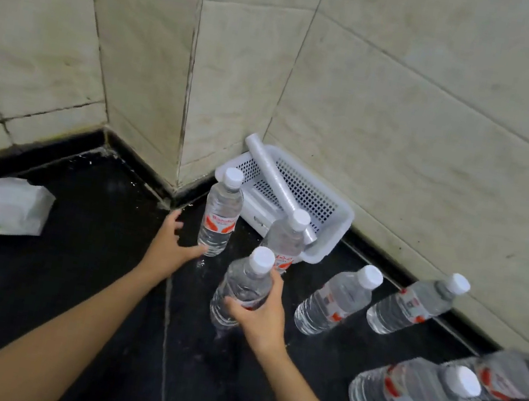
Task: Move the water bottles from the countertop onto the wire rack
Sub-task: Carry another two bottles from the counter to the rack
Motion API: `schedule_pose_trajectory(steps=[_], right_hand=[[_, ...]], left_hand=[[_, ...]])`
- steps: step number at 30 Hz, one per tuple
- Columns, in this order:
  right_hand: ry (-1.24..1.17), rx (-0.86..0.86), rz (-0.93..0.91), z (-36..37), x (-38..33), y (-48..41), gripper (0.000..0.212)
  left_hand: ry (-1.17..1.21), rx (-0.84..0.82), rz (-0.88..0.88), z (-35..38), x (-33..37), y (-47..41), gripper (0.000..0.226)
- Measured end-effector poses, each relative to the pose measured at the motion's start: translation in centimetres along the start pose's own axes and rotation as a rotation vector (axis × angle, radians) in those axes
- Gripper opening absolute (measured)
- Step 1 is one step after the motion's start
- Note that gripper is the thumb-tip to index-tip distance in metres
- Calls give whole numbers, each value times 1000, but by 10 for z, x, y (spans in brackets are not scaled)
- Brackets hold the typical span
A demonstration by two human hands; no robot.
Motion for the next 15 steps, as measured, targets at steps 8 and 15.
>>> schedule_pose_trajectory(steps=[8,15], right_hand=[[2,110,90,2,13,3,70],[-4,193,142,6,14,4,68]], left_hand=[[134,-148,194,37,57,-56,90],[128,-115,251,23,45,-57,80]])
Point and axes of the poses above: each hand's wrist, its own y-axis away from the middle knuckle, its own z-axis out of the palm, x = y × z, the point moved 6 cm from there along -y, towards the middle knuckle, and after that the axes turned 1 degree about -z, right-handed, at the moved point
